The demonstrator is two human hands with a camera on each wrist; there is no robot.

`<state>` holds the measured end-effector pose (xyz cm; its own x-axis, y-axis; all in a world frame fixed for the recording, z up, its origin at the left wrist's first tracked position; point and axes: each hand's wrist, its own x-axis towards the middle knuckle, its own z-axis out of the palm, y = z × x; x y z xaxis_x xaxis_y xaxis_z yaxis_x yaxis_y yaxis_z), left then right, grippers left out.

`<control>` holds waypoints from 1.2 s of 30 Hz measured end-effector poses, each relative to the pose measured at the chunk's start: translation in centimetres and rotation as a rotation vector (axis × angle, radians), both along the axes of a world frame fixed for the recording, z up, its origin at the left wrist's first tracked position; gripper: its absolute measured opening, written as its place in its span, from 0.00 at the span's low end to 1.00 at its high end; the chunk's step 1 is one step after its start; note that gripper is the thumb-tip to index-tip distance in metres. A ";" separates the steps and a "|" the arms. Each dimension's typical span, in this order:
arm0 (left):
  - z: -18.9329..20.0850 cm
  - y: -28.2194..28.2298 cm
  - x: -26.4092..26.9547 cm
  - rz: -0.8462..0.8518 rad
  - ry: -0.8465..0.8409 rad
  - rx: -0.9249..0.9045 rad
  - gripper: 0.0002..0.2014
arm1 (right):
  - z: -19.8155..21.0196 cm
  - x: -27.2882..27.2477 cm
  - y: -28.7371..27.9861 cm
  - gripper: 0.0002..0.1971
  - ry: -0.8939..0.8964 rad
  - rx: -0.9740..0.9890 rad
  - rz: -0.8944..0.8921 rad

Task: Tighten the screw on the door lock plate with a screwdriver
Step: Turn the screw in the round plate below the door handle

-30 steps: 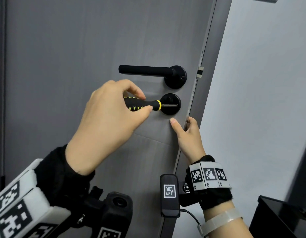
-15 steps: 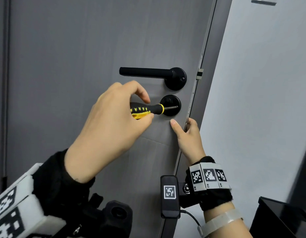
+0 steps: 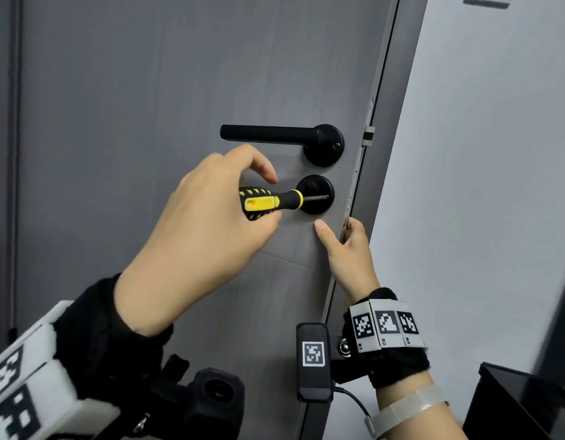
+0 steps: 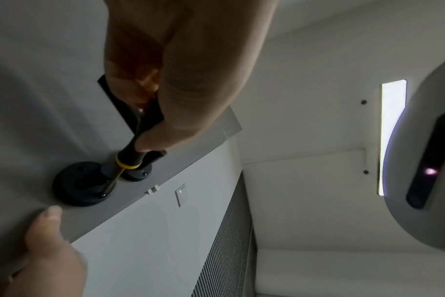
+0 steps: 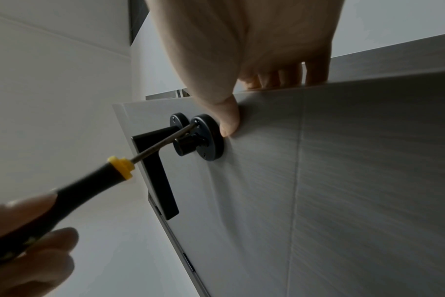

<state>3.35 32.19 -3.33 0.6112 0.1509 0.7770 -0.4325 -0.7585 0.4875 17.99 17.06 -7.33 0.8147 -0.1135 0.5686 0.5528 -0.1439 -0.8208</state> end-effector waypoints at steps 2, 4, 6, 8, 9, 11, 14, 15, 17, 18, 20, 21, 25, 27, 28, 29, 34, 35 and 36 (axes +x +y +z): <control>0.3 0.0 0.0 -0.030 0.011 -0.079 0.11 | -0.1 0.0 0.1 0.26 0.003 -0.002 -0.002; 0.6 -0.1 -0.1 -0.039 0.052 -0.115 0.19 | -0.1 0.0 0.0 0.25 -0.006 -0.003 -0.008; 0.7 -0.3 -0.3 -0.034 0.068 -0.095 0.25 | -0.1 0.0 0.0 0.26 -0.010 -0.015 -0.015; 0.6 -0.2 -0.2 0.006 0.037 -0.047 0.19 | -0.1 0.1 0.0 0.26 -0.009 -0.019 -0.016; 0.5 -0.1 -0.3 0.027 0.024 -0.010 0.12 | -0.1 0.1 0.0 0.26 -0.007 -0.019 -0.014; 0.3 0.2 -0.2 0.005 0.037 0.039 0.08 | -0.1 0.3 -0.1 0.26 -0.004 -0.027 -0.012; 0.1 0.5 0.0 -0.068 0.067 -0.022 0.14 | -0.1 0.4 -0.1 0.26 0.002 -0.030 -0.003; 0.2 0.4 0.1 -0.060 0.076 -0.055 0.14 | -0.1 0.4 -0.1 0.25 0.002 -0.030 -0.004; 0.3 0.1 0.2 -0.033 0.117 -0.082 0.22 | -0.2 0.3 -0.2 0.25 0.000 -0.029 -0.006; 0.3 0.0 0.2 -0.026 0.133 -0.069 0.26 | -0.2 0.3 -0.2 0.25 -0.002 -0.029 -0.006; 0.3 -0.1 0.4 0.004 0.112 -0.039 0.27 | -0.2 0.2 -0.2 0.25 -0.004 -0.032 -0.007; 0.1 -0.1 0.4 0.036 0.090 -0.023 0.24 | -0.1 0.1 -0.2 0.26 -0.004 -0.030 -0.007; -0.4 -0.1 0.3 0.080 0.024 -0.035 0.05 | -0.1 -0.1 -0.1 0.26 -0.008 -0.015 -0.011; -0.3 -0.1 0.4 0.028 -0.028 -0.079 0.07 | -0.1 -0.1 0.0 0.26 -0.010 -0.005 -0.006; -0.1 -0.1 0.4 -0.002 -0.046 -0.099 0.09 | -0.1 -0.1 0.0 0.26 -0.011 -0.004 -0.001; 0.0 -0.2 0.4 -0.026 -0.055 -0.118 0.10 | -0.1 -0.1 0.0 0.26 -0.012 -0.004 0.005; 0.4 -0.6 0.0 -0.030 0.020 -0.131 0.20 | -0.1 -0.1 0.0 0.23 -0.019 0.011 0.017; 0.5 -0.6 0.0 -0.020 0.029 -0.106 0.23 | 0.0 -0.1 0.0 0.24 -0.019 0.008 0.017; 0.5 -0.7 0.0 0.001 0.025 -0.075 0.25 | 0.0 0.0 0.0 0.24 -0.020 0.003 0.016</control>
